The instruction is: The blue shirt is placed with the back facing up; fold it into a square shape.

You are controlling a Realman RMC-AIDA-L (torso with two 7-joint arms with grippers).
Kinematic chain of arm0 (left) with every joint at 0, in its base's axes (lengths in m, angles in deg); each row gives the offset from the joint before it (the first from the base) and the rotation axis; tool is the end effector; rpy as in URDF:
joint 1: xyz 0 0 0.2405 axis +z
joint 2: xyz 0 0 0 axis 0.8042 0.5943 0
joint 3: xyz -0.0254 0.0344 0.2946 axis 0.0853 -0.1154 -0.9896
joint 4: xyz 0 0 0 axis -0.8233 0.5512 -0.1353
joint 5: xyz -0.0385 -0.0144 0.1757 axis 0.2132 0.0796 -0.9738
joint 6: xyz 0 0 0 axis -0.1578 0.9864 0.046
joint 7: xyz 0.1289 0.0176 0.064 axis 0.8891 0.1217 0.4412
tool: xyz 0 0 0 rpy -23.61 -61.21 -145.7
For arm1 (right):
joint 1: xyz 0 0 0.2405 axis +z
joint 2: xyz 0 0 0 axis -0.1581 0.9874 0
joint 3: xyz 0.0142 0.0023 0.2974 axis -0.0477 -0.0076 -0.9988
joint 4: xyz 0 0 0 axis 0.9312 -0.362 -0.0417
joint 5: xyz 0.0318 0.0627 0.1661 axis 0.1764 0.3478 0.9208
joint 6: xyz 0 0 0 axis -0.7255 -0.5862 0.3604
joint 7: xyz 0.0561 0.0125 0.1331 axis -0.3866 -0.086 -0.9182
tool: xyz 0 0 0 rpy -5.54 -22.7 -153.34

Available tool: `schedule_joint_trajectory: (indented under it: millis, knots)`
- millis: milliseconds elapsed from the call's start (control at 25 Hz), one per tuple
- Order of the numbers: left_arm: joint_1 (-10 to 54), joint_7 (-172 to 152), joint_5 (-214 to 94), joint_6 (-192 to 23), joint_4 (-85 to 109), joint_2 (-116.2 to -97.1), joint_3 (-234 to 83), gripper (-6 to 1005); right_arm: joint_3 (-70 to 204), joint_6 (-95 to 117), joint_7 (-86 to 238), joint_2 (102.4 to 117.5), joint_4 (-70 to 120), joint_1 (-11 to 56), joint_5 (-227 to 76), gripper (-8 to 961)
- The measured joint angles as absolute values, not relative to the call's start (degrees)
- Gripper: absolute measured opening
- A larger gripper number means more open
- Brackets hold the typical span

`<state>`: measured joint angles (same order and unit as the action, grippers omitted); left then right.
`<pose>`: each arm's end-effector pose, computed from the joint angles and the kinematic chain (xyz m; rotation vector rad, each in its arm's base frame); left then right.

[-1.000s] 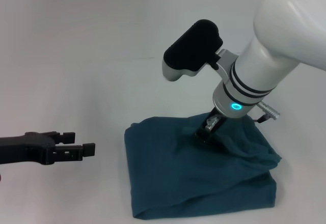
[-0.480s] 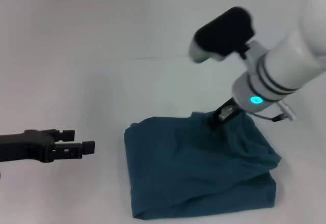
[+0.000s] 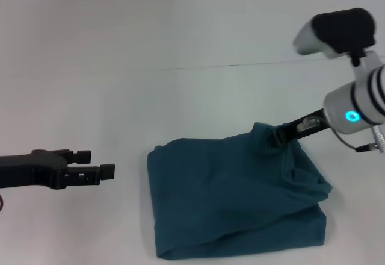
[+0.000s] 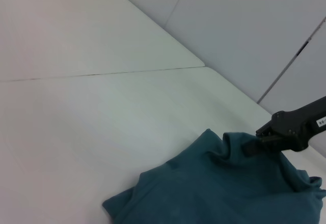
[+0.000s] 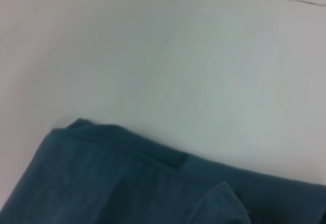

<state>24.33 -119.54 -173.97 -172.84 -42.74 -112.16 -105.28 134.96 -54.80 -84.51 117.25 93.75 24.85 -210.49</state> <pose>-0.2772 0.3237 0.0140 -2.6272 -1.1178 -0.5408 0.2294 0.3785 -0.0208 -2.2554 1.2699 -0.1546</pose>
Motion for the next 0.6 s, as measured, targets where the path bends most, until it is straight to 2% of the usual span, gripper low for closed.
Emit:
schedule_joint_trajectory:
  millis: [600]
  knots:
    - [24.08,-118.90,-173.92,-172.83,-42.74,-112.44,-105.52,947,116.86,-49.59,-64.04,116.61,80.60,27.82,-202.74,18]
